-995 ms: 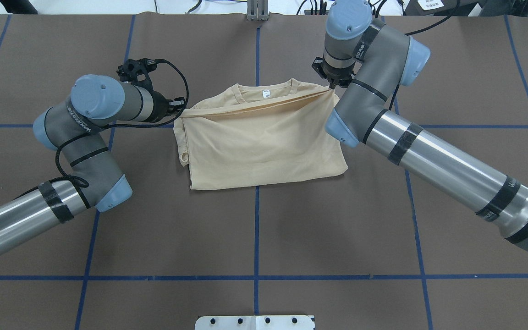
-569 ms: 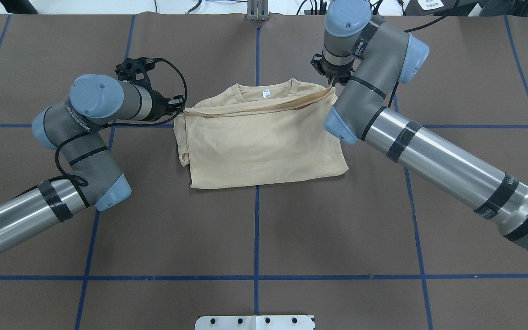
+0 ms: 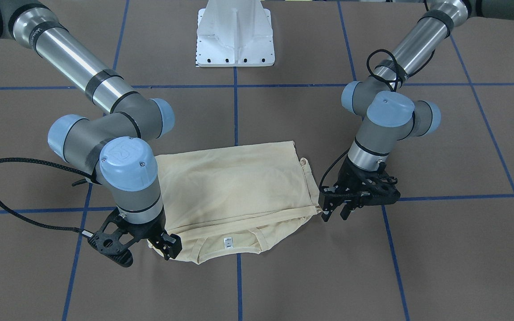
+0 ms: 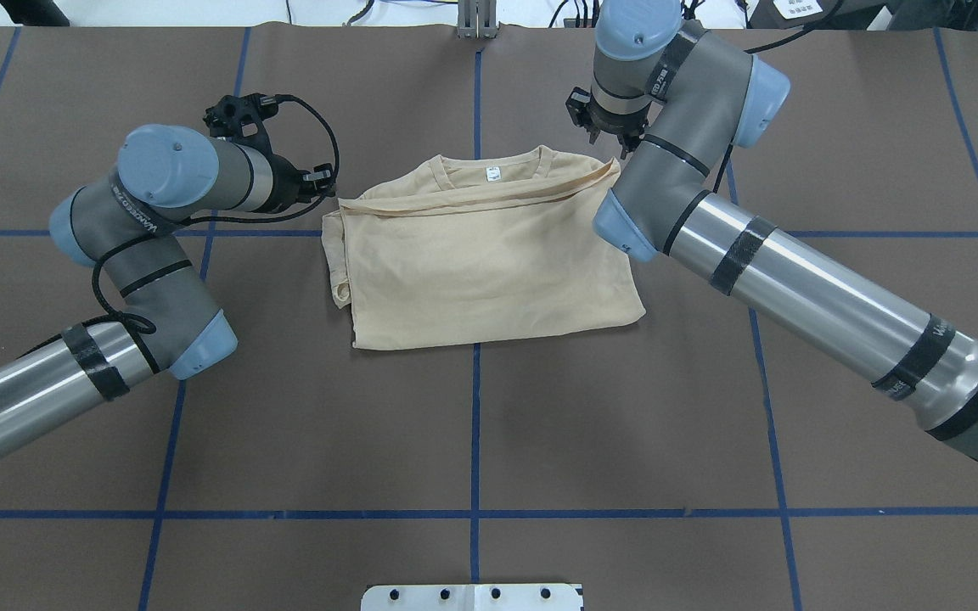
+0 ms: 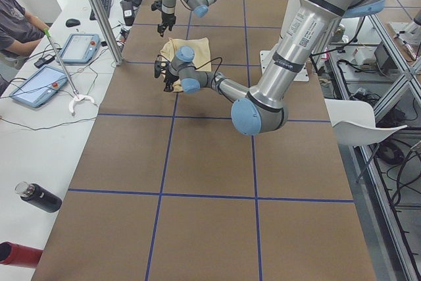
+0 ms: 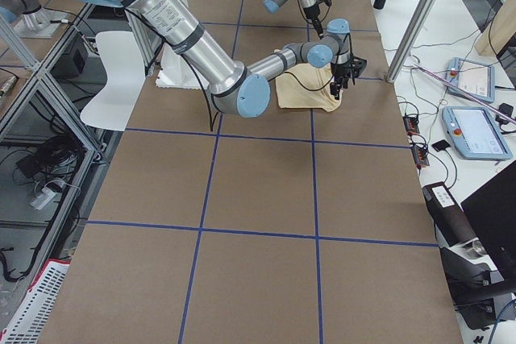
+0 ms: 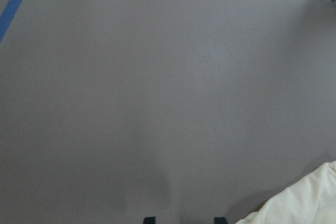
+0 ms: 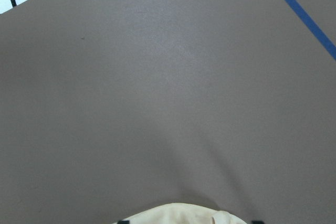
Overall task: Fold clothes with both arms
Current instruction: 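Lay the hem down at the collar and raise both grippers away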
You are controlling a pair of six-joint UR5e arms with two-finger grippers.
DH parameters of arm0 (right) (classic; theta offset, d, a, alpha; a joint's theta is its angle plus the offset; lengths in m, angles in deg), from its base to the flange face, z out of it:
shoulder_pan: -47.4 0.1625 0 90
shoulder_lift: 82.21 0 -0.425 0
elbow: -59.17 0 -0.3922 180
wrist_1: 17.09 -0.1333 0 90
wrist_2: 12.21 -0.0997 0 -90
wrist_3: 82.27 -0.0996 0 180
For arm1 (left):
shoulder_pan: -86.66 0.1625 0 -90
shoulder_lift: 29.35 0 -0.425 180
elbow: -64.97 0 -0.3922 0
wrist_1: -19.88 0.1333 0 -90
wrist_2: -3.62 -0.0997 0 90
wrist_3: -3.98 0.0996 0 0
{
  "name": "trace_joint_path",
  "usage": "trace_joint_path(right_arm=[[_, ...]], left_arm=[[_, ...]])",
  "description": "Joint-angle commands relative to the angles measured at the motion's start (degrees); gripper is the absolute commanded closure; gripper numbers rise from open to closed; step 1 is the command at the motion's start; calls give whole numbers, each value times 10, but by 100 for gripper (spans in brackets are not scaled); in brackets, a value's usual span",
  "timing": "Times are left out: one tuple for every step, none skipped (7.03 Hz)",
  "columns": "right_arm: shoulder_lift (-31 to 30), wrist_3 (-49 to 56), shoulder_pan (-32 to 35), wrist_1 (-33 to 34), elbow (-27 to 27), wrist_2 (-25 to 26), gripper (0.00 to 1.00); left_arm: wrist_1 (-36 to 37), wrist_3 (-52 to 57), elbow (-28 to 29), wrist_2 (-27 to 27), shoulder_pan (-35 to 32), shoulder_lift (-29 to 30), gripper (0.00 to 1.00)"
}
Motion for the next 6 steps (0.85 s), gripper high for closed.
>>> trace_joint_path(right_arm=[[-8,-56,10,-19,38,-13,1],[-51,-93,11,-19,109,-26,1],[-127,-123,10,-20,212,-26,0],[-197,-179,-12,-21,304,-21,0],[-253,-219,-36,-21,361,-9,0],[-285,-264,-62,-21,403,8,1]], left_arm=[[-1,3,-4,78,-42,0,23],[0,3,-6,94,-45,2,11],[3,3,-15,95,-45,1,11],[6,1,-22,95,-46,1,11],[6,1,-22,95,-46,-1,11],[5,1,-27,95,-46,-3,11]])
